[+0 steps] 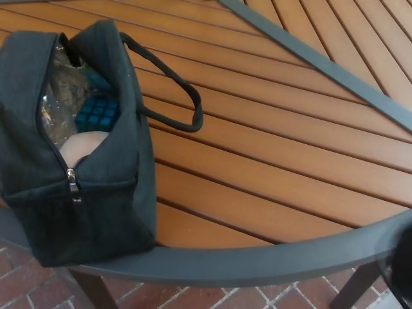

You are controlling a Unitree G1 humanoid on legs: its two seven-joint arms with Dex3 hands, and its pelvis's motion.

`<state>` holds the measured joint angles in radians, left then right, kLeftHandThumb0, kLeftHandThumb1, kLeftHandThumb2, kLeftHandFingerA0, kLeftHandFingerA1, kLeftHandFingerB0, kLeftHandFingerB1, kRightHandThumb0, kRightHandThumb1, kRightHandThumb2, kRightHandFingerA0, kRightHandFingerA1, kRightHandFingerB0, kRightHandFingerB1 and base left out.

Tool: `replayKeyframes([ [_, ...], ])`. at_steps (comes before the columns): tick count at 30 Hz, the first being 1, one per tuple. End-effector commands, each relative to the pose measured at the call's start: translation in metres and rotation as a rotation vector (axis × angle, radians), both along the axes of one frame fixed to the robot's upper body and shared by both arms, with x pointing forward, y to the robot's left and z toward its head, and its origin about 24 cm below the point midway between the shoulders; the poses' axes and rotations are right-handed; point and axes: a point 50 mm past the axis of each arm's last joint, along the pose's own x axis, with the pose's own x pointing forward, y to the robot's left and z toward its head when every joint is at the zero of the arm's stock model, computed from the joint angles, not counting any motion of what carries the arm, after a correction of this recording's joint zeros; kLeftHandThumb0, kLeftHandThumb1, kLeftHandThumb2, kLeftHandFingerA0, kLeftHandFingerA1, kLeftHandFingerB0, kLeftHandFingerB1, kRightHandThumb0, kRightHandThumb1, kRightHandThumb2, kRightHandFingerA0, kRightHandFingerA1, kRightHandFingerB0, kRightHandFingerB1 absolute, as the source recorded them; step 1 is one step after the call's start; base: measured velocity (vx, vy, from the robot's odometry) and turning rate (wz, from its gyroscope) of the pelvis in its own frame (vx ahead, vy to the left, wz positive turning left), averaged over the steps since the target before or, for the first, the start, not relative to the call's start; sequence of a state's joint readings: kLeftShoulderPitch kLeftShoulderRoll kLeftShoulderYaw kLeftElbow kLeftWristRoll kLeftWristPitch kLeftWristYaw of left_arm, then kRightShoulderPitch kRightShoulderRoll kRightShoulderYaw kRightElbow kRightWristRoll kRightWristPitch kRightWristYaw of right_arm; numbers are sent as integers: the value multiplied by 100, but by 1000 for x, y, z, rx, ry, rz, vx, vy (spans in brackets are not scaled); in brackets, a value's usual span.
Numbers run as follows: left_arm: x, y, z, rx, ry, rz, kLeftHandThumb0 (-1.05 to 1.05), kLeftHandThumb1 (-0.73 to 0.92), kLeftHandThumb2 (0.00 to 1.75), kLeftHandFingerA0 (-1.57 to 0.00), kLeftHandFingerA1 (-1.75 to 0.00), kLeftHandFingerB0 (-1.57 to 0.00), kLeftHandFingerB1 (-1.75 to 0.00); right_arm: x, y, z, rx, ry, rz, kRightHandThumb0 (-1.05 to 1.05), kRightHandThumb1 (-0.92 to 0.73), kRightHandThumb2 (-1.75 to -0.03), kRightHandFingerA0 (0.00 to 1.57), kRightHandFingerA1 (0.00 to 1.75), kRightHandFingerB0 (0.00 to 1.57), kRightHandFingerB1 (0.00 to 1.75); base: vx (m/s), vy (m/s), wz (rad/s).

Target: Pick up a rubric cube, an apple, a tennis ball, a soft toy, a bottle from the table and put it into the lunch box one by one

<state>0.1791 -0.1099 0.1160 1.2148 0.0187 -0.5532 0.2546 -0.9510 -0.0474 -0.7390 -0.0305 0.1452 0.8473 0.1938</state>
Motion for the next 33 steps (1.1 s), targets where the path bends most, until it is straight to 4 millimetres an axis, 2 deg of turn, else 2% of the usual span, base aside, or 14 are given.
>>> replayKeyframes([
  [1,-21,37,5,124,34,155,-9,48,115,-121,-110,-110,-109,-307,-184,-89,-34,332,-745,-52,-76,-63,89,59,53,48,0,0,0],
  [3,-21,40,5,123,34,180,-9,48,113,-119,-110,-108,-108,-330,-196,-108,-13,386,-832,-51,-78,-63,87,61,52,50,0,0,0],
  [11,-23,46,5,140,47,188,-10,47,110,-115,-111,-105,-106,-373,-212,-156,40,565,-1010,-48,-75,-61,90,66,53,60,0,0,0],
  [13,-25,45,5,134,51,197,-10,48,112,-118,-114,-108,-108,-385,-212,-175,31,644,-1082,-46,-72,-62,100,63,49,53,0,0,0],
  [16,-26,44,4,132,69,197,-14,50,108,-118,-114,-105,-105,-393,-211,-189,-9,702,-1130,-46,-71,-62,98,70,57,55,0,0,0],
  [20,-26,44,4,135,69,200,-13,50,107,-118,-115,-107,-107,-395,-208,-204,-64,799,-1178,-41,-76,-62,93,78,53,58,0,0,0],
  [22,-28,45,3,133,81,206,-15,48,110,-117,-115,-107,-106,-392,-203,-214,-61,947,-1159,-29,-80,-67,74,76,59,72,0,0,0],
  [23,-29,45,3,138,87,205,-15,48,110,-117,-115,-107,-106,-391,-202,-217,-62,987,-1145,-29,-80,-67,74,76,59,72,0,0,0],
  [25,-28,46,3,150,93,196,-13,47,115,-120,-116,-111,-110,-381,-199,-230,-226,1251,-871,-32,-78,-61,65,72,55,62,0,0,0],
  [26,-28,45,3,147,86,199,-10,44,119,-120,-118,-114,-111,-375,-194,-239,-364,1414,-642,-42,-66,-60,80,63,58,52,0,0,0],
  [28,-28,45,4,143,80,203,-10,44,119,-120,-118,-114,-111,-372,-192,-242,-420,1459,-552,-42,-66,-60,80,63,58,52,0,0,0],
  [30,-28,46,3,161,102,187,-12,45,115,-120,-117,-111,-111,-347,-179,-252,-595,1546,-221,-44,-64,-59,81,55,59,47,0,0,0],
  [31,-27,47,2,173,119,179,-13,45,113,-116,-116,-109,-108,-332,-171,-258,-702,1529,-31,-47,-71,-62,70,52,54,42,0,0,0],
  [33,-27,48,2,183,134,172,-13,45,113,-116,-116,-109,-108,-319,-163,-263,-803,1499,166,-47,-71,-62,70,52,54,42,0,0,0],
])
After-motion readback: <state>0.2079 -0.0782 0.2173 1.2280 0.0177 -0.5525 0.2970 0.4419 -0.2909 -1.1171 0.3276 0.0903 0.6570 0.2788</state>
